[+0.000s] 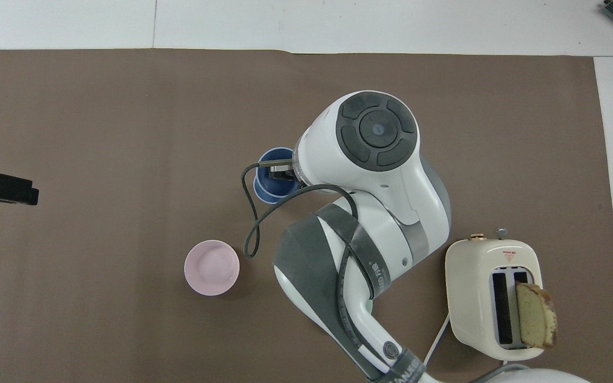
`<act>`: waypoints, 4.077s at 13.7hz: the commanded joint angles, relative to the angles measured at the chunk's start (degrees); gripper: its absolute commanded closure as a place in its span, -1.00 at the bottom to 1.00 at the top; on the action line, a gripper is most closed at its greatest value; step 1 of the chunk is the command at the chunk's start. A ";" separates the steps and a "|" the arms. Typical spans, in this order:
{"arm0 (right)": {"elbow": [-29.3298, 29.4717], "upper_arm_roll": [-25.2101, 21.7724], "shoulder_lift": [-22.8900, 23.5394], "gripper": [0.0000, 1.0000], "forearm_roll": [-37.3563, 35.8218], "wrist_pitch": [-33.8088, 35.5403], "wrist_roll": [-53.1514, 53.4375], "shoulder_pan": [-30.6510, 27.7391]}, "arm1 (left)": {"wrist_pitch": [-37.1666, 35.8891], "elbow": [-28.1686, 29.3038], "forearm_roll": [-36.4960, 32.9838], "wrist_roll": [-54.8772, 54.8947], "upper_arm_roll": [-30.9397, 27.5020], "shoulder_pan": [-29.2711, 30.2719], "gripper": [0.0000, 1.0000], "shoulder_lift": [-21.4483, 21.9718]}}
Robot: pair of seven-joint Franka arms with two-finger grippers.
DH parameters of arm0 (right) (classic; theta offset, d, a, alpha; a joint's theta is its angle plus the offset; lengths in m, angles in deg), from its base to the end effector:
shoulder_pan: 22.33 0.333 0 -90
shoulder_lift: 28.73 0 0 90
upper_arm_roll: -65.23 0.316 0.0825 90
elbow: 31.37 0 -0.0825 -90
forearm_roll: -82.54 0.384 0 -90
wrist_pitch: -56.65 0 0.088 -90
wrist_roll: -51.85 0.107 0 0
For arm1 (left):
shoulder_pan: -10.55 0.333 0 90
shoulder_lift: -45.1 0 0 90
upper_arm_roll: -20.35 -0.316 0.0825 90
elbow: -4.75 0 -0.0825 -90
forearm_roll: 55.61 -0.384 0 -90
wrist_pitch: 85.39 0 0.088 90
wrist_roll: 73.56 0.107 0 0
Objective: Stack blue cups with both arms
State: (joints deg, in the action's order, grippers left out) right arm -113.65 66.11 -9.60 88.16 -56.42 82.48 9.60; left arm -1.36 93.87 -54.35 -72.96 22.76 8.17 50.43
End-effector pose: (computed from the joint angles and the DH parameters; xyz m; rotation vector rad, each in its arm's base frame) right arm 0.5707 0.3736 0.5228 -2.9453 -0.0110 -0.1790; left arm 0.5120 -0.0467 0.6722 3.1199 -0.1502 0.0054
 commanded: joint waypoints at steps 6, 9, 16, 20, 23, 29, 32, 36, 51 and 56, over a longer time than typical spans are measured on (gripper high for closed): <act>-0.15 1.14 2.23 1.00 0.88 -1.53 -0.04 -0.99 | -0.79 0.27 -0.38 0.10 0.23 0.44 -1.00 0.65; -0.85 1.14 3.28 1.00 0.88 -1.54 -1.09 -0.82 | -0.79 0.27 -0.38 0.10 0.23 0.44 -1.00 0.65; -3.05 1.14 4.43 1.00 0.79 -3.46 -3.30 -0.64 | -0.79 0.27 -0.38 0.10 0.23 0.44 -1.00 0.65; -2.88 1.23 4.43 1.00 0.88 -4.35 -3.12 0.06 | -0.79 0.27 -0.38 0.10 0.23 0.44 -1.00 0.65; -3.40 1.14 4.52 1.00 0.88 -4.26 -3.30 -0.20 | -0.79 0.27 -0.38 0.10 0.23 0.44 -1.00 0.65; -3.84 1.14 4.52 1.00 0.88 -4.44 -4.87 -1.08 | -0.79 0.27 -0.38 0.10 0.23 0.44 -1.00 0.65; -3.84 1.14 4.60 -0.29 0.97 -4.44 -5.05 -1.60 | -0.79 0.27 -0.38 0.10 0.23 0.44 -1.00 0.65; -3.84 1.14 4.60 -0.87 0.88 -4.52 -5.05 -1.61 | -0.79 0.27 -0.38 0.10 0.23 0.44 -1.00 0.65; -3.23 0.35 -2.06 -1.00 -2.20 8.30 -26.67 -20.84 | -0.79 0.27 -0.47 0.10 0.23 0.44 -1.00 0.65; -3.49 0.26 -7.16 -1.00 -2.37 13.84 -30.19 -28.14 | -0.79 0.27 -0.47 0.10 0.23 0.44 -1.00 0.65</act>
State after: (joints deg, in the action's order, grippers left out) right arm -116.17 65.80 -14.45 86.41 -44.22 53.45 -16.10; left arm -1.58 93.87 -54.35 -72.96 22.76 8.17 50.43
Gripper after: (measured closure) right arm 0.000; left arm 0.000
